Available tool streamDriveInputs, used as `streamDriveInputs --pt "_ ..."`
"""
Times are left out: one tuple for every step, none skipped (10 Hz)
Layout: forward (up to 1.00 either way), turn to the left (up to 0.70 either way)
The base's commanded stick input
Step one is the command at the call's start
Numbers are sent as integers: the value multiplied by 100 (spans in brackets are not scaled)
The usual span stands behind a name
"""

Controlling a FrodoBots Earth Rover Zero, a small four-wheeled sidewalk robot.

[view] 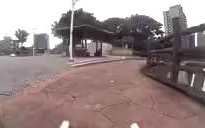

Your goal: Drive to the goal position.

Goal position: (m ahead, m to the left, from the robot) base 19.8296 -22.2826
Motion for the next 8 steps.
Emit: streamDriveInputs --pt "70 0" --pt "70 0" --pt "70 0" --pt "70 -15" --pt "70 -27" --pt "70 -35" --pt "70 -33" --pt "70 0"
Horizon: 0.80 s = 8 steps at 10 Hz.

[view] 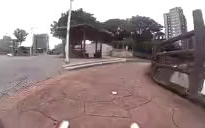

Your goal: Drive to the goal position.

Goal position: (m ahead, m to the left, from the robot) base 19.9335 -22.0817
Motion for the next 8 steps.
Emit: streamDriveInputs --pt "70 0" --pt "70 0" --pt "70 0" --pt "70 0" --pt "70 0" --pt "70 -2" --pt "70 -12" --pt "70 -30"
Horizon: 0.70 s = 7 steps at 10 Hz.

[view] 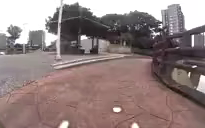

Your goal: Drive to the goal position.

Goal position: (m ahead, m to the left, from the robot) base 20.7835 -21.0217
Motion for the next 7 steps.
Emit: streamDriveInputs --pt "70 -35" --pt "70 -30" --pt "70 0" --pt "70 0" --pt "70 0" --pt "70 0" --pt "70 0"
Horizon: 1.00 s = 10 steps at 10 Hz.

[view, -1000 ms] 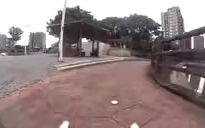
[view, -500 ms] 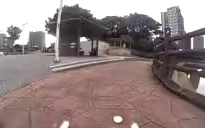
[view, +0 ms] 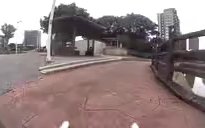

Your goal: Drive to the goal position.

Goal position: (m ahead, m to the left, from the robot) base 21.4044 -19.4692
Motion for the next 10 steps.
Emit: streamDriveInputs --pt "70 0" --pt "70 0" --pt "70 0" --pt "70 -2" --pt "70 -24" --pt "70 -34" --pt "70 -35" --pt "70 -35" --pt "70 -35" --pt "70 -35"
